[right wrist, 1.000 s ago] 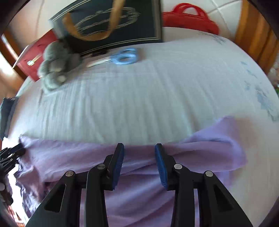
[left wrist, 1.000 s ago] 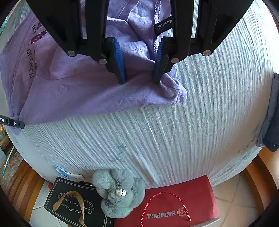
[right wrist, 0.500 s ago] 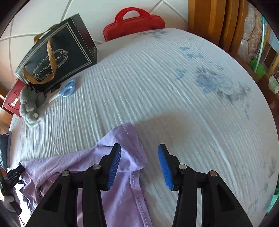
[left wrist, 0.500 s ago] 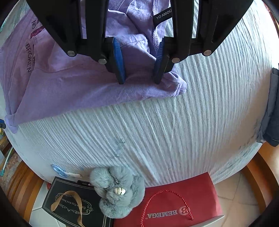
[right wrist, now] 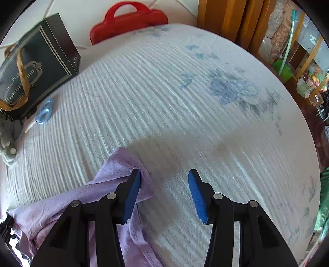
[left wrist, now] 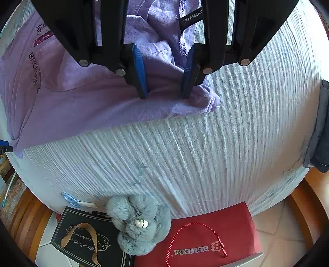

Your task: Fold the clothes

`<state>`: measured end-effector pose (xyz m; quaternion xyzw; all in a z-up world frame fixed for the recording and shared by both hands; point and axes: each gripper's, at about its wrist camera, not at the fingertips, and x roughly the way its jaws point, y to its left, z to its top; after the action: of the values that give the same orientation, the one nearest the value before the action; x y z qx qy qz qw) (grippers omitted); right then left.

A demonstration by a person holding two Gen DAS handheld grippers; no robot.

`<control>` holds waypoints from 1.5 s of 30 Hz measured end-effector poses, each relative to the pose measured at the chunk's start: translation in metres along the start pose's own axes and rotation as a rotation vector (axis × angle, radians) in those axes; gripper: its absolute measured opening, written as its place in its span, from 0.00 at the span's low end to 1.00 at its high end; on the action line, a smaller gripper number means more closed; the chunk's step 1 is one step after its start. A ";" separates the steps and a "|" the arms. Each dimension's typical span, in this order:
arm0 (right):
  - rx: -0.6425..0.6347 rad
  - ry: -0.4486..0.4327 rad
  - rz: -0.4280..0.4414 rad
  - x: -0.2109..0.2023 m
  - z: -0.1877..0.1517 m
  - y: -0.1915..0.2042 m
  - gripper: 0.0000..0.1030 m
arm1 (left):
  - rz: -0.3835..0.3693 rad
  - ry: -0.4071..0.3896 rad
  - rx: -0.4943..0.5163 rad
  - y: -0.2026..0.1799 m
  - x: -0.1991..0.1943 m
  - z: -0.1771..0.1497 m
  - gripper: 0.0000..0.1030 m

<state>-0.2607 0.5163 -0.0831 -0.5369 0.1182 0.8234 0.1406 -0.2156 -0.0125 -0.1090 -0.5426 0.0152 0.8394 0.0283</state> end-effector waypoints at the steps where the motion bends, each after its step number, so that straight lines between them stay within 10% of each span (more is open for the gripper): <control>1: 0.001 -0.050 0.018 -0.013 -0.001 0.000 0.46 | 0.004 0.002 -0.007 -0.002 0.000 -0.001 0.33; 5: 0.047 -0.223 0.141 -0.057 0.007 -0.003 0.47 | 0.014 0.005 -0.018 -0.006 0.000 -0.003 0.33; 10: -0.084 -0.016 0.312 -0.016 0.013 0.037 0.37 | 0.011 0.004 -0.016 -0.004 0.000 -0.003 0.33; 19: 0.066 0.017 0.215 0.022 0.002 -0.001 0.23 | 0.010 -0.009 -0.006 -0.002 -0.002 -0.004 0.34; 22: 0.102 -0.086 0.262 -0.017 -0.006 -0.010 0.31 | 0.044 -0.002 0.002 -0.004 -0.013 -0.007 0.34; 25: 0.072 -0.143 0.325 -0.058 -0.044 -0.007 0.73 | 0.045 -0.032 0.039 -0.010 -0.041 -0.018 0.34; 29: -0.010 -0.178 0.290 -0.097 -0.110 -0.003 0.79 | -0.018 -0.051 0.076 -0.024 -0.078 -0.056 0.58; 38: -0.033 -0.084 0.190 -0.111 -0.233 -0.018 0.88 | -0.100 -0.007 0.061 -0.047 -0.103 -0.149 0.67; 45: -0.103 -0.087 0.194 -0.114 -0.265 -0.021 0.89 | -0.098 -0.020 0.033 -0.066 -0.122 -0.192 0.76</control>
<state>0.0163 0.4321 -0.0839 -0.4932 0.1209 0.8607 0.0373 0.0132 0.0385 -0.0767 -0.5339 0.0020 0.8419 0.0782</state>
